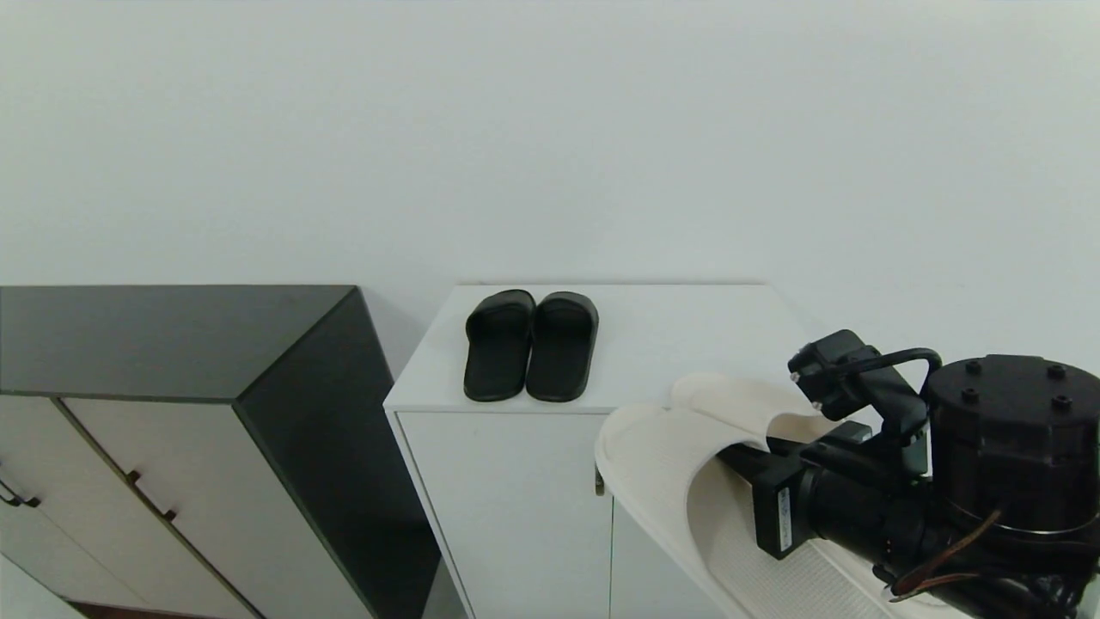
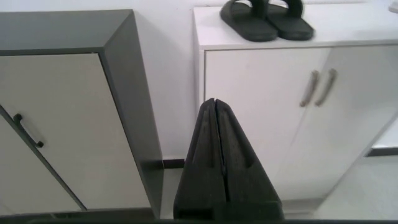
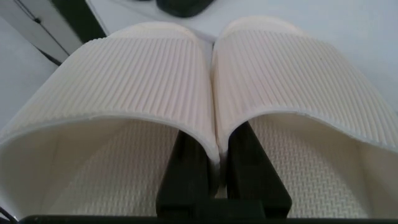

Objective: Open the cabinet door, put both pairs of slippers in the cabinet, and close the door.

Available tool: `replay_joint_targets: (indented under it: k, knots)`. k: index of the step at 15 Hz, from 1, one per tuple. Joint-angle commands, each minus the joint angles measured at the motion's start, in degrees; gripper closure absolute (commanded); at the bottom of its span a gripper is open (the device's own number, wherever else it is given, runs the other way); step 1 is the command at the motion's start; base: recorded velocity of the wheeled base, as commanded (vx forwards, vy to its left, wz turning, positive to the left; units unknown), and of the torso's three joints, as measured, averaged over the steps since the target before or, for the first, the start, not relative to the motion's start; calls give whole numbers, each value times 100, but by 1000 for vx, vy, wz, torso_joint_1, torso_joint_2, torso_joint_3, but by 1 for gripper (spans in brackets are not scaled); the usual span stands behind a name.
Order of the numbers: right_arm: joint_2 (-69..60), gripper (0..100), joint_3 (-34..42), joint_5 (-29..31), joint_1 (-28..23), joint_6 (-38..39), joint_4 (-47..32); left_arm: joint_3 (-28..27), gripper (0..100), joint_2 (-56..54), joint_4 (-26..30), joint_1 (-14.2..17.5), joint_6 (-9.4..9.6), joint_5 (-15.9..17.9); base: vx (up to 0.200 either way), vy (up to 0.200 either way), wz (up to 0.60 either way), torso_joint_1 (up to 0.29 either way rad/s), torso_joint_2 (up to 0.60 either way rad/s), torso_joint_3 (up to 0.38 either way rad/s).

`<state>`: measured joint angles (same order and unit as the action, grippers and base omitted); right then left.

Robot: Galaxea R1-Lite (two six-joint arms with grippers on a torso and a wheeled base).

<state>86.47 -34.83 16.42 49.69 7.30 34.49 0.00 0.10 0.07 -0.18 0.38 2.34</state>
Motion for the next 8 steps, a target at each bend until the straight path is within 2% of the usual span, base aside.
replay_joint_targets:
  k: [1, 8]
  knots:
    - [2, 100, 20, -7, 6, -1, 5, 0, 100, -1, 1, 1, -3, -6, 0, 0, 0, 0, 0, 0]
    - [2, 100, 99, -113, -3, -10, 23, 0, 100, -1, 1, 1, -11, -6, 0, 0, 0, 0, 0, 0]
